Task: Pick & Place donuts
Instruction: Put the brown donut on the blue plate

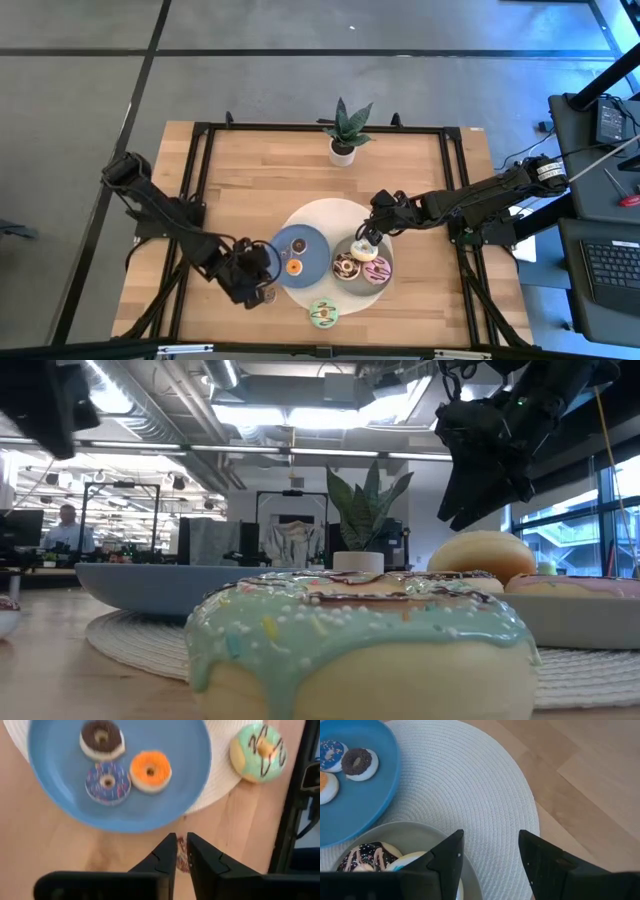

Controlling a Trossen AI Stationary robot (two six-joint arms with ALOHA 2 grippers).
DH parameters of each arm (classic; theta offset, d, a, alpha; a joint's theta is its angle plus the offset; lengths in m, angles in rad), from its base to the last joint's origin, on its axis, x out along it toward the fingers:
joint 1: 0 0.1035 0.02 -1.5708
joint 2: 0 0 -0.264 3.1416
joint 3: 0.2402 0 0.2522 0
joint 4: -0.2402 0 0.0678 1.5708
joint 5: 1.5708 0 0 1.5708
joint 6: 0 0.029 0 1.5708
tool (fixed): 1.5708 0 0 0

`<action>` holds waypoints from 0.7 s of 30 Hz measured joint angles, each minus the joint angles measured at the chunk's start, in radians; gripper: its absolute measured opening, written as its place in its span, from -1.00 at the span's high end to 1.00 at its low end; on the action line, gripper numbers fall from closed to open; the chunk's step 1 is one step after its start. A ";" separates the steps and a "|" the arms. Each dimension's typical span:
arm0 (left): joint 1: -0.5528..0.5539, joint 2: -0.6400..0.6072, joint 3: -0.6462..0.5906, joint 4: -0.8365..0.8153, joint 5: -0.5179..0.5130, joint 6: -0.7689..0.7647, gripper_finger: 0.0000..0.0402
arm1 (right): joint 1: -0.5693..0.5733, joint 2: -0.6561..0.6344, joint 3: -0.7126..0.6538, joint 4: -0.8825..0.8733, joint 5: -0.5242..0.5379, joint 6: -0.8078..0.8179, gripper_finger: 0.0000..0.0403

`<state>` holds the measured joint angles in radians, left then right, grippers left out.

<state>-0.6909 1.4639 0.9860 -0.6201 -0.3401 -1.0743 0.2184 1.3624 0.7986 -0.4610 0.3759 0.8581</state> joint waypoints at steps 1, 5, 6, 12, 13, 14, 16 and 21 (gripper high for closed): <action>-0.012 0.000 -0.010 0.011 -0.002 -0.012 0.76 | 0.000 0.000 0.000 0.000 0.000 0.000 0.05; -0.050 0.000 -0.034 0.066 -0.046 -0.061 0.58 | 0.000 0.000 0.000 0.000 0.000 0.002 0.05; -0.057 0.000 -0.033 0.071 -0.051 -0.074 0.53 | 0.000 0.000 0.000 0.000 0.000 0.002 0.05; -0.095 0.000 -0.034 0.071 -0.062 -0.100 0.30 | 0.000 0.000 0.000 0.000 0.000 0.003 0.05; -0.102 0.002 -0.034 0.071 -0.064 -0.099 0.28 | 0.000 0.000 0.000 0.000 0.000 0.004 0.05; -0.110 0.006 -0.034 0.072 -0.066 -0.099 0.27 | 0.000 0.000 0.000 0.000 -0.001 0.004 0.05; -0.124 0.020 -0.034 0.071 -0.066 -0.087 0.25 | 0.000 0.000 0.000 0.000 -0.001 0.004 0.05; -0.157 0.085 -0.034 0.088 -0.065 -0.003 0.26 | 0.000 0.000 0.000 0.000 -0.002 0.004 0.05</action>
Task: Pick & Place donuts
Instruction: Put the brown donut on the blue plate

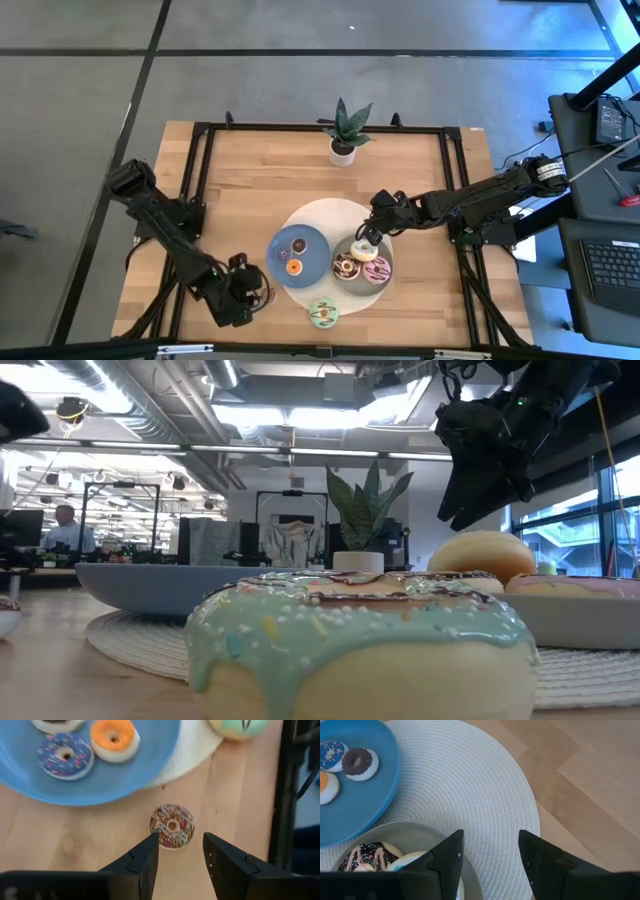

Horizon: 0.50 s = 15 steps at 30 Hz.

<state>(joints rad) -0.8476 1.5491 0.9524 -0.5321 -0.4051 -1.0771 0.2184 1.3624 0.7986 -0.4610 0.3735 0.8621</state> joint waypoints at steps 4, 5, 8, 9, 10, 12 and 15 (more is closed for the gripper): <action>-0.002 0.072 0.000 0.014 0.004 -0.021 0.31 | 0.000 0.000 0.000 0.000 0.000 -0.001 0.05; -0.001 0.089 0.000 0.017 0.003 -0.037 0.32 | 0.000 0.000 0.000 0.000 0.000 -0.001 0.05; 0.006 0.136 0.000 0.040 0.010 -0.109 0.36 | 0.000 0.000 0.000 0.000 0.000 -0.002 0.05; 0.010 0.149 0.000 0.043 0.015 -0.136 0.38 | 0.000 0.000 0.000 0.000 0.000 -0.003 0.05; 0.017 0.162 0.000 0.044 0.023 -0.166 0.40 | 0.000 0.000 0.000 0.000 0.000 -0.004 0.05; 0.030 0.182 0.000 0.047 0.039 -0.233 0.44 | 0.000 0.000 0.000 0.000 0.000 -0.004 0.05; 0.046 0.201 0.000 0.054 0.046 -0.315 0.51 | 0.000 0.000 0.000 0.000 0.000 -0.004 0.05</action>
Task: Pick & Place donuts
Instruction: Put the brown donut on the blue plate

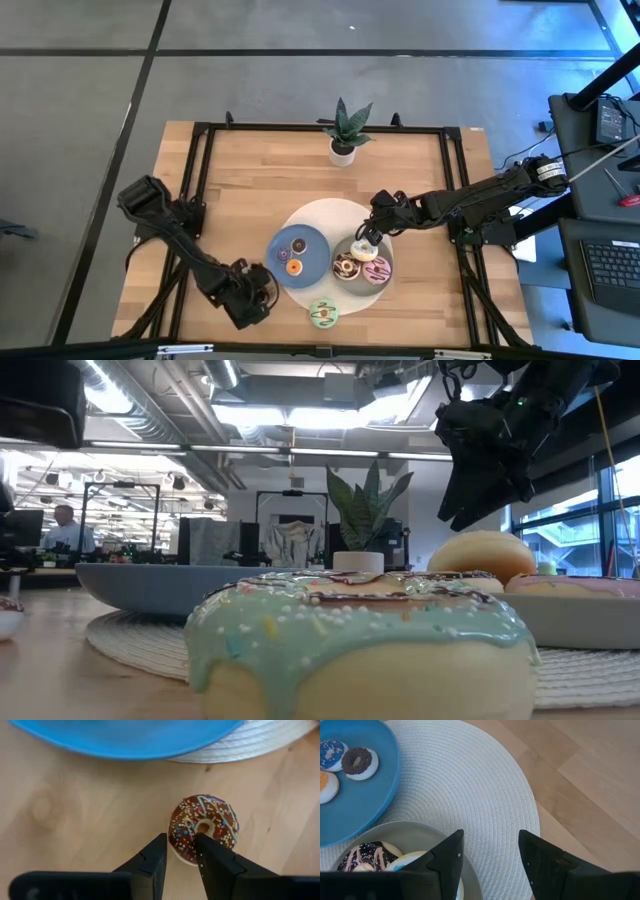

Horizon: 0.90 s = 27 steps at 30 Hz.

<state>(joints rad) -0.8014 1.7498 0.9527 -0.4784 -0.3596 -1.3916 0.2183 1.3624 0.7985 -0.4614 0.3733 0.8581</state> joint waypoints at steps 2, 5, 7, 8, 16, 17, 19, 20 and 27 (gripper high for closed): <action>0.012 0.004 0.000 0.007 0.020 -0.009 0.57 | 0.000 0.000 0.000 0.000 0.000 0.000 0.05; 0.026 0.005 0.000 0.012 0.059 0.022 0.64 | 0.000 0.000 0.000 0.000 0.000 -0.001 0.05; 0.029 0.001 0.000 0.013 0.070 0.047 0.70 | 0.000 0.000 0.000 0.000 0.000 -0.002 0.05; 0.030 0.001 0.000 0.014 0.071 0.057 0.73 | 0.000 0.000 0.000 0.000 0.000 -0.002 0.05; 0.033 -0.005 0.000 0.015 0.091 0.063 0.97 | 0.000 0.000 0.000 -0.001 0.000 -0.006 0.05; 0.036 -0.006 0.000 0.015 0.097 0.055 0.97 | 0.000 0.000 0.000 -0.002 0.000 -0.007 0.05; 0.039 -0.015 0.000 0.010 0.119 0.047 0.97 | 0.000 0.000 0.000 -0.003 0.000 -0.009 0.05; 0.039 -0.022 0.000 0.003 0.128 0.045 0.96 | 0.000 0.000 0.000 -0.003 0.001 -0.016 0.05; 0.053 -0.154 -0.002 -0.091 0.125 0.036 0.97 | 0.000 0.000 0.000 -0.003 0.001 -0.030 0.05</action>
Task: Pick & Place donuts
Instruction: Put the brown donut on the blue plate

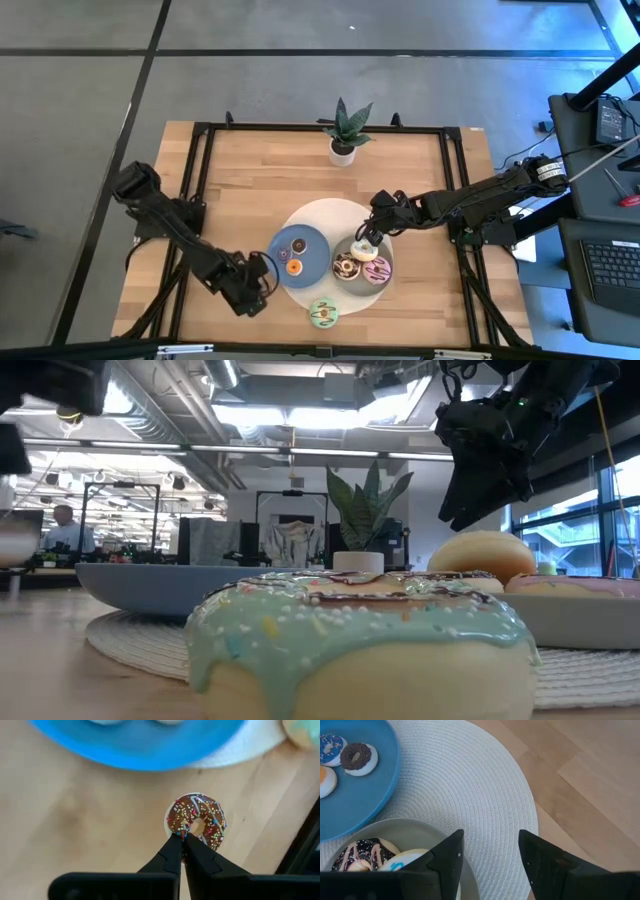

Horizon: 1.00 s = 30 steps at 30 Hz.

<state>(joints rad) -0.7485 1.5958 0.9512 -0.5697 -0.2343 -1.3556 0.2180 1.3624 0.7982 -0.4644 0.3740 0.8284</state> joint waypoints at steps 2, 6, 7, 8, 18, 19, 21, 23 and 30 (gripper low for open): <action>0.017 -0.045 0.000 -0.031 -0.016 -0.011 0.98 | 0.000 0.000 0.000 0.000 0.000 0.000 0.05; 0.093 -0.108 0.002 -0.027 -0.063 0.070 0.98 | 0.000 0.000 0.000 0.000 0.001 0.000 0.05; 0.121 -0.111 0.008 -0.027 -0.054 0.111 0.98 | 0.000 0.000 0.000 0.000 0.002 0.000 0.05; 0.151 -0.110 0.014 -0.027 -0.040 0.158 0.98 | 0.000 0.000 0.000 0.000 0.002 0.000 0.05; 0.370 0.041 0.169 -0.032 0.053 0.614 0.99 | 0.000 0.000 0.000 0.000 0.002 0.003 0.05; 0.383 0.060 0.186 -0.033 0.060 0.644 0.99 | 0.000 0.000 0.000 0.000 0.003 0.003 0.05; 0.406 0.099 0.221 -0.030 0.087 0.690 0.99 | 0.000 0.000 0.000 0.000 0.007 0.004 0.05; 0.423 0.139 0.249 -0.033 0.101 0.728 0.99 | 0.000 0.000 0.000 -0.001 0.007 0.004 0.05; 0.451 0.260 0.310 -0.032 0.101 0.744 0.98 | 0.000 0.000 0.000 0.000 0.008 0.006 0.05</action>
<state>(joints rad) -0.2977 1.8554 1.2616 -0.6021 -0.1330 -0.6117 0.2180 1.3624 0.7982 -0.4648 0.3817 0.8340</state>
